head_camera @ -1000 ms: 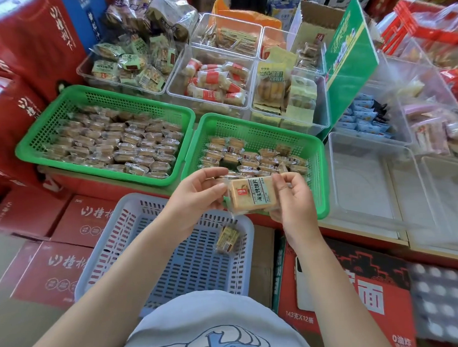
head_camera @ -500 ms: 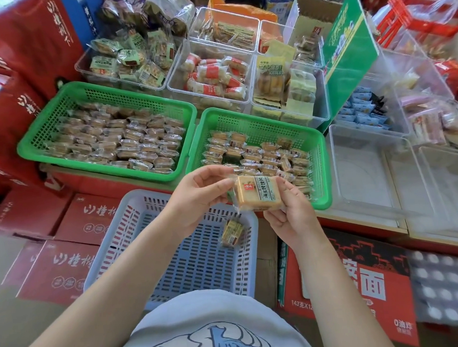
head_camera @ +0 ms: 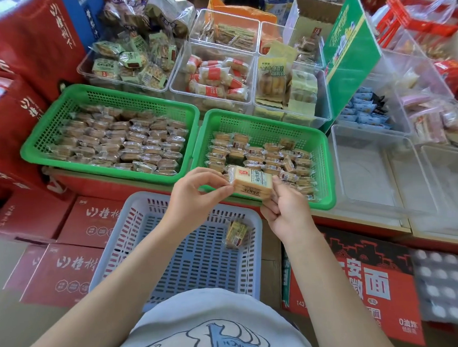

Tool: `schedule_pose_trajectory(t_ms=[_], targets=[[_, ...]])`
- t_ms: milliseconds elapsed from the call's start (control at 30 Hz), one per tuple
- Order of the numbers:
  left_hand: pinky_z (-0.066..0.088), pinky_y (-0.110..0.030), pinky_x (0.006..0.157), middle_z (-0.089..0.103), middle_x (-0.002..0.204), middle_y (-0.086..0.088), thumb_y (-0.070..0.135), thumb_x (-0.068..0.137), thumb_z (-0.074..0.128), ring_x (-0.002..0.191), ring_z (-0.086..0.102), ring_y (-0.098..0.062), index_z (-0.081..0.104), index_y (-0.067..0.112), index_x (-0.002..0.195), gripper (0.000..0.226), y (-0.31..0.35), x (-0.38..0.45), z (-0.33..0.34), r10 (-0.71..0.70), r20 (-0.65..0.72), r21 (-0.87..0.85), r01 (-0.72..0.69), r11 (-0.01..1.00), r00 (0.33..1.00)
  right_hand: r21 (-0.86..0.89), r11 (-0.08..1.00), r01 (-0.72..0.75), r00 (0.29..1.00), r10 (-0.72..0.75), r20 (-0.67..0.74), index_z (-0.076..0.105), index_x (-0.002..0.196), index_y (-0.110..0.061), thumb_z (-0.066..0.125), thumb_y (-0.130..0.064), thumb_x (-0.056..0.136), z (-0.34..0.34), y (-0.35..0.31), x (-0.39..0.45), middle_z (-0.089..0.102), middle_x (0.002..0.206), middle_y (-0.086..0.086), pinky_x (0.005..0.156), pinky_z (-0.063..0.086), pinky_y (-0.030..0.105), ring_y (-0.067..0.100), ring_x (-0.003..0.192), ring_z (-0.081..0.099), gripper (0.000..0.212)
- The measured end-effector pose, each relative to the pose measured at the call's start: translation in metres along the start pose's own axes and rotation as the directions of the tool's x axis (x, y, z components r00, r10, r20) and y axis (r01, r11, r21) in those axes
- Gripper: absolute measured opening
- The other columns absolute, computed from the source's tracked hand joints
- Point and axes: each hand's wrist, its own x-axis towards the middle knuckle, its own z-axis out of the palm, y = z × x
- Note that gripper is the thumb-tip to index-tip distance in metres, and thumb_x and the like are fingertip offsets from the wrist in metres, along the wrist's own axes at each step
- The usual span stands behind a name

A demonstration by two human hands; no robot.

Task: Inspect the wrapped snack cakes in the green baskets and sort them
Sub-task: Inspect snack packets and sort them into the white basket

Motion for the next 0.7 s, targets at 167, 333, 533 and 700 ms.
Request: schedule_pose_trajectory(t_ms=[167,333,533,700], targets=[[0.051,-0.031,0.097,0.07,0.111,0.009,0.031,0.085,0.078,0.107,0.063,-0.004,0.078,0.023,0.089,0.008,-0.004,0.007,-0.001,-0.162,0.05,-0.16,0.168,0.973,0.986,-0.14,0.978,0.155,0.986,-0.145,0.078,0.051,0.107,-0.016,0.051,-0.029,0.104,-0.005,0.0,0.001,0.046,0.06,0.0,0.045,0.033,0.025,0.011,0.044,0.04,0.013],[0.054,-0.043,0.101,0.076,0.105,-0.01,0.022,0.092,0.071,0.106,0.069,-0.021,0.072,0.011,0.093,0.011,-0.002,0.016,0.003,-0.285,0.125,-0.435,0.31,0.845,0.95,-0.347,0.857,0.38,0.921,-0.318,0.224,0.06,0.103,-0.012,0.069,-0.042,0.089,-0.008,-0.004,0.001,0.065,0.077,-0.002,0.064,0.053,0.036,0.017,0.065,0.06,0.035],[0.056,-0.038,0.097,0.068,0.115,-0.024,0.028,0.089,0.069,0.112,0.067,-0.028,0.063,0.008,0.091,0.02,-0.005,0.028,0.017,-0.304,0.168,-0.527,0.346,0.776,0.938,-0.498,0.744,0.445,0.893,-0.406,0.192,0.059,0.084,-0.011,0.067,-0.031,0.095,-0.013,-0.007,0.014,0.053,0.065,-0.001,0.063,0.047,0.024,0.018,0.063,0.053,0.023],[0.056,-0.037,0.094,0.073,0.098,-0.006,0.011,0.103,0.052,0.098,0.07,-0.016,0.056,0.011,0.085,0.019,-0.019,0.044,0.019,-0.413,0.133,-0.642,0.396,0.657,0.901,-0.525,0.77,0.363,0.927,-0.357,0.117,0.06,0.078,-0.015,0.066,-0.034,0.095,-0.02,-0.016,0.038,0.052,0.072,0.0,0.072,0.044,0.03,0.019,0.073,0.048,0.026]])
